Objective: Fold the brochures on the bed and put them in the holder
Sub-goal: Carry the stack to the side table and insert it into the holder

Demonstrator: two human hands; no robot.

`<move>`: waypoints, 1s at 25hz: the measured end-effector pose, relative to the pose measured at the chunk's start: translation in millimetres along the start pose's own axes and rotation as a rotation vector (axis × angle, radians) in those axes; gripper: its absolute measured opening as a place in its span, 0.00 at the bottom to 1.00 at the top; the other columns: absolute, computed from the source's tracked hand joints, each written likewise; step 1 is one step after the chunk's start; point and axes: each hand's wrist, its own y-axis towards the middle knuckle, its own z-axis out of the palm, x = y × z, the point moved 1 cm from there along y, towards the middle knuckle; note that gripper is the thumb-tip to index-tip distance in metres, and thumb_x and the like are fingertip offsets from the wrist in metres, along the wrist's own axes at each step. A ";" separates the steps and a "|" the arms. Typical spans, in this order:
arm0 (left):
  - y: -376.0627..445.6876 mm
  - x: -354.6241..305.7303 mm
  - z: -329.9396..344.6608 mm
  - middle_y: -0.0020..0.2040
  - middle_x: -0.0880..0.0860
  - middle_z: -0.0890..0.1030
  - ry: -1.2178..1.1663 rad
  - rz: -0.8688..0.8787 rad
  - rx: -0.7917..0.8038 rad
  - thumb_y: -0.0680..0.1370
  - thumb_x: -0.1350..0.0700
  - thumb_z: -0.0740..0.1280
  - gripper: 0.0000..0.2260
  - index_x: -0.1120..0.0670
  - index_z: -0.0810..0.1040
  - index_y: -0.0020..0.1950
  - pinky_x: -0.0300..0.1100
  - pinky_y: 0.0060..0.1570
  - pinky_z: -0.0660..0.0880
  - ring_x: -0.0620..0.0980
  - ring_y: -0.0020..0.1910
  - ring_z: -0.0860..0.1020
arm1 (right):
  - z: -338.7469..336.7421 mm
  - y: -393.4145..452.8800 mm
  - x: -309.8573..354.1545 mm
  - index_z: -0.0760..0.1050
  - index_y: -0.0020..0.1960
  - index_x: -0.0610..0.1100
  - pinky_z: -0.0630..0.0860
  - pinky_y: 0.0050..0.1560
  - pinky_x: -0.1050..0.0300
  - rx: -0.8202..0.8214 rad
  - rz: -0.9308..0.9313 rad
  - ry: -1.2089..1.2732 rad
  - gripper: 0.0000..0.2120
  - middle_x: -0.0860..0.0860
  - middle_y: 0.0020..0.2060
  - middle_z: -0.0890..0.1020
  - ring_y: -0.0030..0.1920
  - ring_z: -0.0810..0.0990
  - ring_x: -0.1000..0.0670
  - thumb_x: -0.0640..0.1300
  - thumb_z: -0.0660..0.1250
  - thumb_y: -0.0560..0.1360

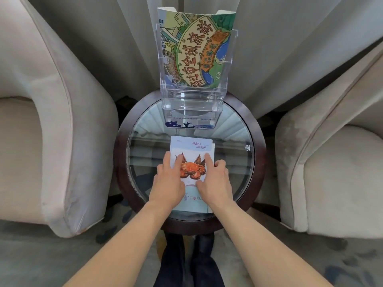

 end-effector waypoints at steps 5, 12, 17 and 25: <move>-1.2 -7.3 -1.8 0.67 0.56 0.69 -0.300 -0.175 -0.090 0.78 0.56 0.67 0.27 0.54 0.61 0.74 0.48 0.62 0.69 0.55 0.65 0.67 | 2.7 -0.7 0.8 0.62 0.72 0.45 0.76 0.56 0.48 -0.058 0.144 0.217 0.30 0.45 0.60 0.71 0.61 0.73 0.43 0.46 0.71 0.74; -2.7 -5.4 -1.6 0.66 0.55 0.70 -0.306 -0.167 -0.088 0.80 0.53 0.64 0.16 0.55 0.70 0.66 0.50 0.60 0.72 0.54 0.63 0.69 | 1.3 0.6 -0.1 0.70 0.66 0.46 0.76 0.53 0.48 -0.118 0.227 0.319 0.21 0.47 0.57 0.70 0.56 0.76 0.43 0.44 0.70 0.74; -9.1 -6.7 -15.8 0.67 0.52 0.70 -0.461 -0.170 -0.158 0.81 0.54 0.63 0.18 0.54 0.71 0.70 0.48 0.64 0.71 0.51 0.65 0.70 | -13.3 -7.4 6.8 0.67 0.67 0.50 0.72 0.45 0.52 -0.213 0.198 0.400 0.24 0.52 0.52 0.67 0.47 0.75 0.47 0.39 0.69 0.74; -6.0 -20.8 -80.1 0.51 0.46 0.74 -0.626 -0.192 -0.416 0.79 0.60 0.63 0.09 0.49 0.75 0.57 0.40 0.43 0.70 0.47 0.48 0.76 | -62.3 -16.8 38.2 0.66 0.61 0.55 0.71 0.43 0.57 -0.336 0.088 0.462 0.22 0.54 0.52 0.70 0.48 0.74 0.53 0.40 0.70 0.73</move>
